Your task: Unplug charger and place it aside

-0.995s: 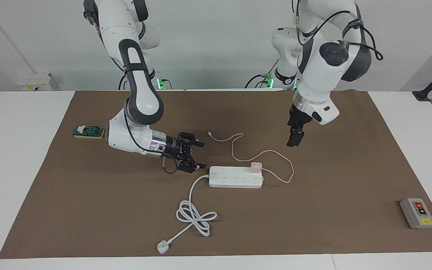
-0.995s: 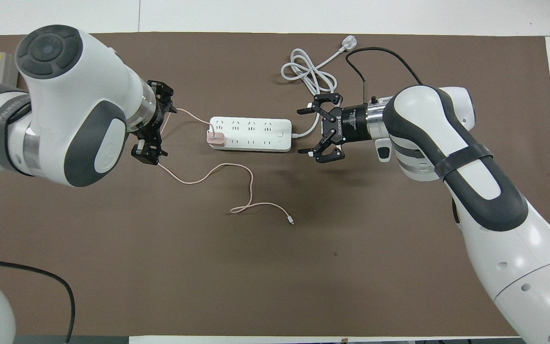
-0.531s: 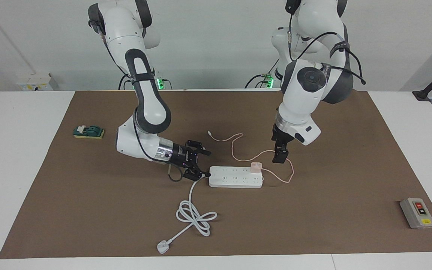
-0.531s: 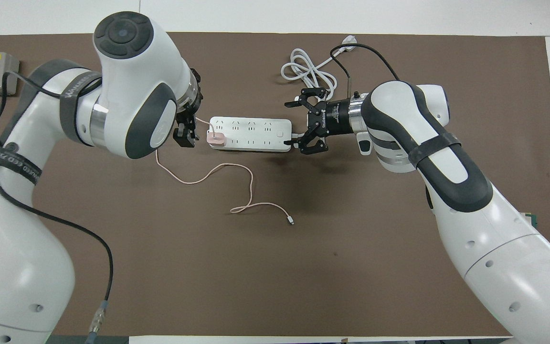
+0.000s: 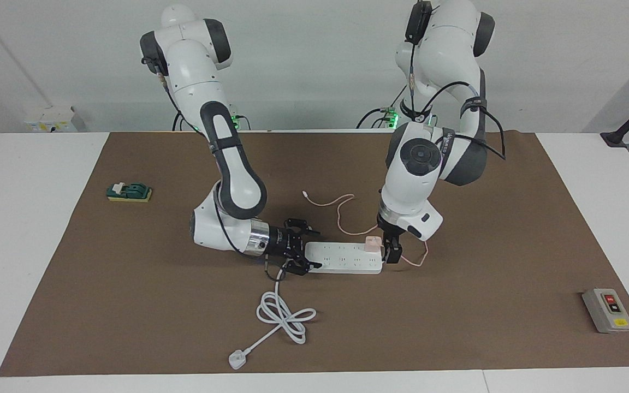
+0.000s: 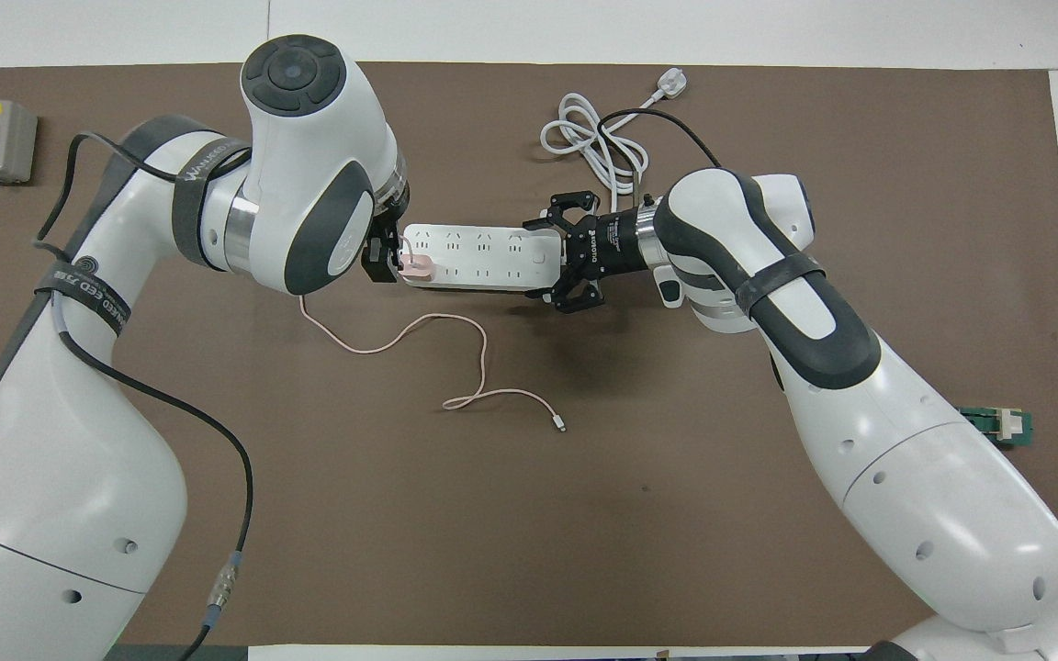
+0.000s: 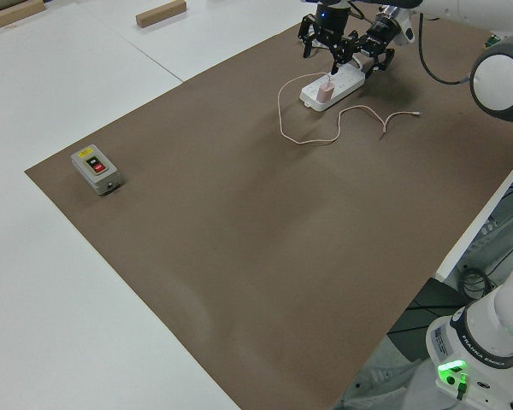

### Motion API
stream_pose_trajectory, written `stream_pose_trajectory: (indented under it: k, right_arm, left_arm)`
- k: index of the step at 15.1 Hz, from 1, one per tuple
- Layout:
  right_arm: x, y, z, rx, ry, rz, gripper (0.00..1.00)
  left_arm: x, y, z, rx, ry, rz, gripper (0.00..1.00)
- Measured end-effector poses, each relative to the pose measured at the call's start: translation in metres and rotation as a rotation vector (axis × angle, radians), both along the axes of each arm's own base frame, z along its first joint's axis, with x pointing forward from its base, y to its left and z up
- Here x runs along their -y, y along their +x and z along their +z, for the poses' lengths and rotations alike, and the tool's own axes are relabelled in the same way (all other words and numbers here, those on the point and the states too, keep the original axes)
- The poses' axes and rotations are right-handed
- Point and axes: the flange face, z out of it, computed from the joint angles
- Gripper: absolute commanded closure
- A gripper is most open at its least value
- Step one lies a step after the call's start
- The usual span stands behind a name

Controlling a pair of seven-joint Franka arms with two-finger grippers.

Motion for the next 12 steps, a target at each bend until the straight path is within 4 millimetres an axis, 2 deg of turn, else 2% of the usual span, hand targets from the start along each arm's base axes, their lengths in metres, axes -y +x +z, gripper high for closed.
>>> stream_pose_trajectory:
  k: [4, 8, 12]
  right_arm:
    - [-0.011, -0.006, -0.006, 0.008, -0.003, 0.026, 0.0]
    - [-0.011, -0.005, -0.008, 0.018, -0.003, 0.033, 0.0]
    - [-0.01, 0.002, -0.007, 0.039, -0.018, 0.046, 0.0]
  left_arm:
    - [0.008, -0.019, -0.022, -0.007, 0.005, -0.008, 0.0]
    - [0.016, -0.033, -0.027, 0.0, 0.003, -0.02, 0.0]
    - [0.015, -0.038, -0.039, 0.038, -0.016, -0.021, 0.0]
